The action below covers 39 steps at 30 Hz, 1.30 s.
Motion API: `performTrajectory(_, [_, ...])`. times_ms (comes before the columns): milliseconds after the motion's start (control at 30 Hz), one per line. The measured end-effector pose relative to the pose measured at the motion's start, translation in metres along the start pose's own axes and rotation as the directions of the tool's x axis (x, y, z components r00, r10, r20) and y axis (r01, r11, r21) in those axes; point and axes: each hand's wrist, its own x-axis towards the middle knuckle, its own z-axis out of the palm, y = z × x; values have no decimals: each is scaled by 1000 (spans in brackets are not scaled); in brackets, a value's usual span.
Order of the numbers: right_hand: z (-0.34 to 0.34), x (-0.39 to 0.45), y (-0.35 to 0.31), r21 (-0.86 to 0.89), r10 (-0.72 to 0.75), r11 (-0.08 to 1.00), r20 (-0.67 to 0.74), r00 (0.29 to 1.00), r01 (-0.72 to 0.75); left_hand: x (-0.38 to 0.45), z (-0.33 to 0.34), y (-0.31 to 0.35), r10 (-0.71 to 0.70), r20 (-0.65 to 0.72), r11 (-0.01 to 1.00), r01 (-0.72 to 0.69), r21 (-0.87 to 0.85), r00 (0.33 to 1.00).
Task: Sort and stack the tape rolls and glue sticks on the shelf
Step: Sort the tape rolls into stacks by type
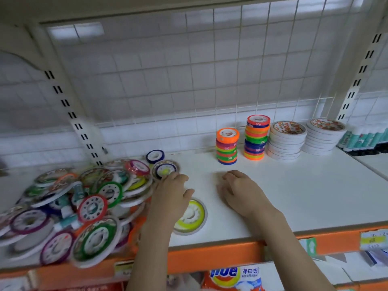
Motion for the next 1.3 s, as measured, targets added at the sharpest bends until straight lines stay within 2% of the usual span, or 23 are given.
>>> performTrajectory(133, [17, 24, -31, -21, -137, 990, 102, 985, 140, -22, -13, -26, -54, -66, 999, 54, -8, 996])
performTrajectory(267, [28, 55, -59, -53, -212, 974, 134, 968, 221, -37, -26, -52, -110, -105, 994, 110, -3, 988])
performTrajectory(500, [40, 79, -89, -144, -207, 959, 225, 952, 242, -61, -40, -82, -204, -151, 979, 200, -41, 967])
performTrajectory(700, [49, 75, -91, -119, -191, 970, 174, 966, 213, -64, -40, -89, -214, -144, 976, 207, -60, 966])
performTrajectory(967, [43, 61, -88, -166, -229, 956, 100, 968, 244, -59, -38, -84, -186, -151, 981, 174, -88, 971])
performTrajectory(1167, [45, 57, -86, -200, -299, 926, 133, 945, 321, -60, -33, -77, -168, -149, 981, 151, -118, 974])
performTrajectory(1300, [41, 53, -84, -145, -325, 933, 51, 944, 329, -63, -31, -74, -140, -163, 985, 121, -122, 977])
